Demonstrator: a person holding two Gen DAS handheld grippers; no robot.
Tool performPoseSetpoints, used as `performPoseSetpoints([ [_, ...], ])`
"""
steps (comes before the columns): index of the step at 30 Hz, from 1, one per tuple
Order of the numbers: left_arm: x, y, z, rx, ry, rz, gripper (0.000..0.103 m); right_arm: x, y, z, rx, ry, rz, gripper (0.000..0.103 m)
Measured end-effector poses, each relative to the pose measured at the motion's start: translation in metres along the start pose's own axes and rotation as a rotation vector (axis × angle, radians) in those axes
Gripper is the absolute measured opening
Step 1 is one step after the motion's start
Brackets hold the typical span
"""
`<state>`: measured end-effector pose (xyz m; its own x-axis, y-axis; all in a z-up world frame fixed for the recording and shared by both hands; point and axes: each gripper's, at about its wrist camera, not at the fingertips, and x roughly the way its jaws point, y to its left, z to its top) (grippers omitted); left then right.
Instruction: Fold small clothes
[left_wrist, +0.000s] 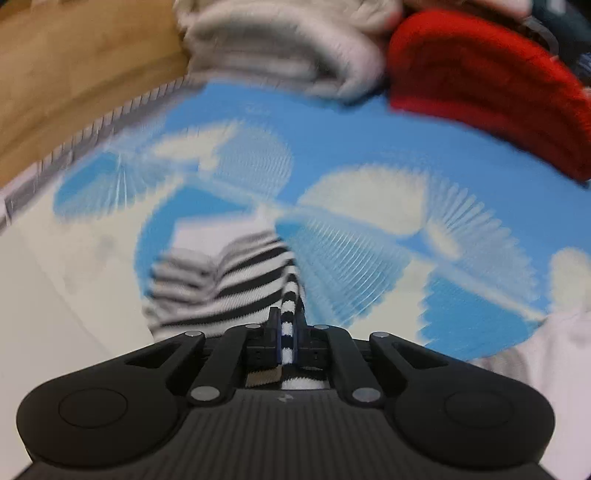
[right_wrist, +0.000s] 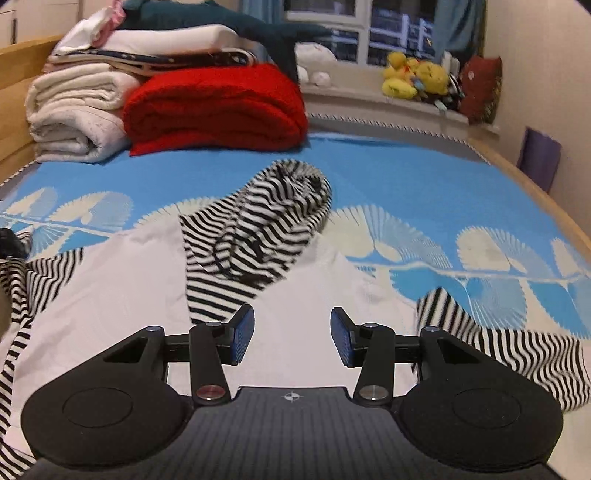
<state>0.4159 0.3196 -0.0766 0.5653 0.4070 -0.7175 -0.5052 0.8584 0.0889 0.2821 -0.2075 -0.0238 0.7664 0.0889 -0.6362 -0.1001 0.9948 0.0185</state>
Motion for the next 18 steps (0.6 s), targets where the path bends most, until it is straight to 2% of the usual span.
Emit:
performPoseSetpoints([
  [1, -0.018, -0.005, 0.006, 0.011, -0.043, -0.043, 0.005, 0.002, -0.003, 0.0, 0.017, 0.016, -0.008, 0.048],
  [3, -0.067, -0.022, 0.015, 0.028, -0.126, -0.207, 0.005, 0.005, -0.01, -0.001, 0.052, 0.046, -0.028, 0.048],
  [6, -0.147, -0.058, 0.007, 0.112, -0.209, -0.498, 0.005, 0.005, -0.023, 0.0, 0.105, 0.067, -0.056, 0.048],
  [7, -0.168, -0.071, -0.002, 0.148, -0.205, -0.588, 0.005, 0.004, -0.028, 0.0, 0.127, 0.066, -0.059, 0.048],
  [9, -0.201, -0.097, -0.033, 0.207, -0.149, -0.756, 0.008, -0.001, -0.041, 0.003, 0.178, 0.052, -0.068, 0.047],
  [10, -0.211, -0.11, -0.051, 0.234, -0.102, -0.822, 0.014, -0.004, -0.048, 0.004, 0.208, 0.041, -0.074, 0.047],
  [11, -0.216, -0.125, -0.072, 0.284, -0.022, -0.89, 0.038, -0.007, -0.055, 0.005, 0.238, 0.034, -0.079, 0.046],
  [12, -0.219, -0.137, -0.087, 0.333, 0.039, -0.912, 0.053, -0.008, -0.063, 0.006, 0.272, 0.033, -0.081, 0.046],
  [13, -0.224, -0.146, -0.101, 0.385, 0.059, -0.902, 0.053, -0.008, -0.071, 0.006, 0.308, 0.034, -0.08, 0.046],
  [15, -0.232, -0.149, -0.109, 0.418, 0.032, -0.892, 0.053, -0.008, -0.087, 0.005, 0.389, 0.048, -0.074, 0.046],
  [16, -0.232, -0.146, -0.106, 0.389, 0.032, -0.885, 0.053, -0.007, -0.094, 0.003, 0.43, 0.058, -0.074, 0.046],
  [18, -0.224, -0.136, -0.094, 0.267, 0.061, -0.807, 0.053, -0.004, -0.104, -0.003, 0.5, 0.088, -0.071, 0.046],
])
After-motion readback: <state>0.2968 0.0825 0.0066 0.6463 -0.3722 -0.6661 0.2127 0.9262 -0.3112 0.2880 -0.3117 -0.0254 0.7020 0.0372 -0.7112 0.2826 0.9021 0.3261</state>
